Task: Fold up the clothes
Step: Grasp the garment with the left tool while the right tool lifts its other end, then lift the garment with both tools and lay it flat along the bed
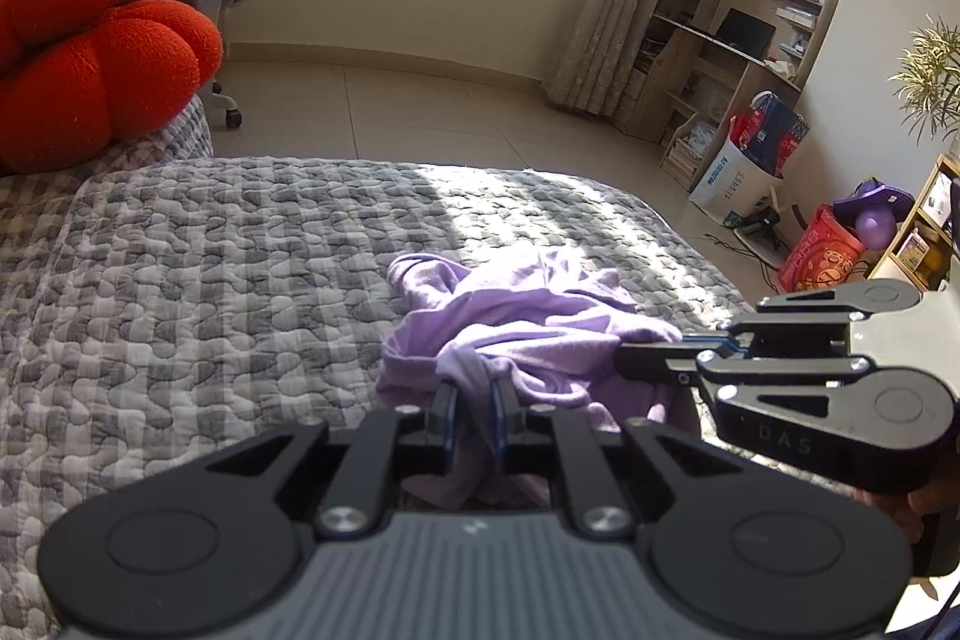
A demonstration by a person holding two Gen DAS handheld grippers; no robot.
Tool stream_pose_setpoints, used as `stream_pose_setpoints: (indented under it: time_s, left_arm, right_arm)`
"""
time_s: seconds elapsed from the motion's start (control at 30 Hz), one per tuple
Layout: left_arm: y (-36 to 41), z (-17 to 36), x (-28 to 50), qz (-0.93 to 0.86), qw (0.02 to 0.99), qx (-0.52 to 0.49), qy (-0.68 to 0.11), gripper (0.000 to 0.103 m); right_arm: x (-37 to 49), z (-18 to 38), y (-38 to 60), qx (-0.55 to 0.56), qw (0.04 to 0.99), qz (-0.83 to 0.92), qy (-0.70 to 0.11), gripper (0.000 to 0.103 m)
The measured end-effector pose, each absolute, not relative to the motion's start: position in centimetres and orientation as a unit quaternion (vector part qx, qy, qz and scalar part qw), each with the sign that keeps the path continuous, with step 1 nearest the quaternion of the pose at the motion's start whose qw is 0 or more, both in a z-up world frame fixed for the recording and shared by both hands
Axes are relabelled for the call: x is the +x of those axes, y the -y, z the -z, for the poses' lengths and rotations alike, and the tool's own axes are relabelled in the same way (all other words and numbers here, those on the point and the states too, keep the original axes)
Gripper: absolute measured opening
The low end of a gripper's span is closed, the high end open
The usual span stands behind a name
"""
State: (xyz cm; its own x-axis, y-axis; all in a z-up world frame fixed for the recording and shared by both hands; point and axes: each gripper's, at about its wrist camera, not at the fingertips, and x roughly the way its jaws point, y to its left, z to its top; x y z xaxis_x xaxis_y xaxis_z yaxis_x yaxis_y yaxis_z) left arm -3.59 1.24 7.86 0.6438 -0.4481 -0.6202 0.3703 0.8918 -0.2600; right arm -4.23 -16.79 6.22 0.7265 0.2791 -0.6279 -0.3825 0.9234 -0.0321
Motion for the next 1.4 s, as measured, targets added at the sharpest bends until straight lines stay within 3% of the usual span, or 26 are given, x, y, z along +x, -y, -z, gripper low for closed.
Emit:
stream_pose_setpoints:
  time_s: [0.07, 0.2, 0.3, 0.4, 0.53, 0.7, 0.73, 0.8, 0.83, 0.87, 1.03, 1.27, 1.4]
  left_arm:
    - [-1.5, -8.1, -3.5, 0.233, 0.902, -0.066, -0.356, 0.032]
    - [-1.0, -8.2, -3.8, 0.245, 0.903, -0.059, -0.348, 0.04]
    - [0.0, -7.8, -4.0, 0.258, 0.899, -0.043, -0.352, 0.053]
    - [1.6, -6.9, -4.6, 0.281, 0.891, -0.012, -0.356, 0.064]
    - [4.3, -5.5, -5.4, 0.301, 0.884, 0.03, -0.356, 0.081]
    - [7.2, -3.5, -6.0, 0.304, 0.881, 0.072, -0.356, 0.083]
    - [7.7, -3.0, -6.0, 0.294, 0.884, 0.082, -0.355, 0.083]
    - [8.2, -2.3, -5.8, 0.274, 0.888, 0.105, -0.354, 0.064]
    - [7.9, -2.6, -5.7, 0.281, 0.889, 0.101, -0.349, 0.046]
    - [7.1, -3.3, -5.1, 0.274, 0.891, 0.089, -0.351, 0.013]
    - [2.0, -7.9, -2.5, 0.215, 0.911, 0.052, -0.348, 0.011]
    - [-5.9, -16.1, -3.3, 0.064, 0.97, 0.103, -0.209, 0.011]
    - [-7.7, -17.1, -4.1, 0.005, 0.974, 0.152, -0.169, 0.011]
  right_arm:
    - [-4.5, -8.6, 18.6, -0.066, 0.948, -0.138, -0.28, 0.005]
    - [-5.0, -12.2, 22.6, -0.046, 0.975, -0.044, -0.211, 0.005]
    - [-5.6, -13.8, 25.4, -0.079, 0.984, 0.075, -0.14, 0.005]
    - [-6.6, -15.2, 28.8, -0.031, 0.989, 0.107, -0.098, 0.005]
    - [-5.9, -14.5, 30.2, -0.008, 0.988, 0.092, -0.127, 0.005]
    - [-5.1, -13.1, 28.6, -0.019, 0.985, 0.057, -0.163, 0.005]
    - [-5.1, -13.0, 28.4, -0.019, 0.985, 0.05, -0.164, 0.006]
    - [-5.3, -13.0, 27.8, -0.023, 0.985, 0.04, -0.165, 0.005]
    - [-5.4, -13.1, 27.5, -0.027, 0.985, 0.036, -0.165, 0.005]
    - [-5.5, -13.1, 27.2, -0.034, 0.985, 0.035, -0.165, 0.006]
    - [-5.5, -12.8, 27.8, -0.045, 0.983, 0.055, -0.171, 0.006]
    - [-5.4, -12.8, 27.7, -0.05, 0.983, 0.055, -0.17, 0.006]
    - [-5.2, -12.9, 25.8, -0.068, 0.983, 0.035, -0.168, 0.006]
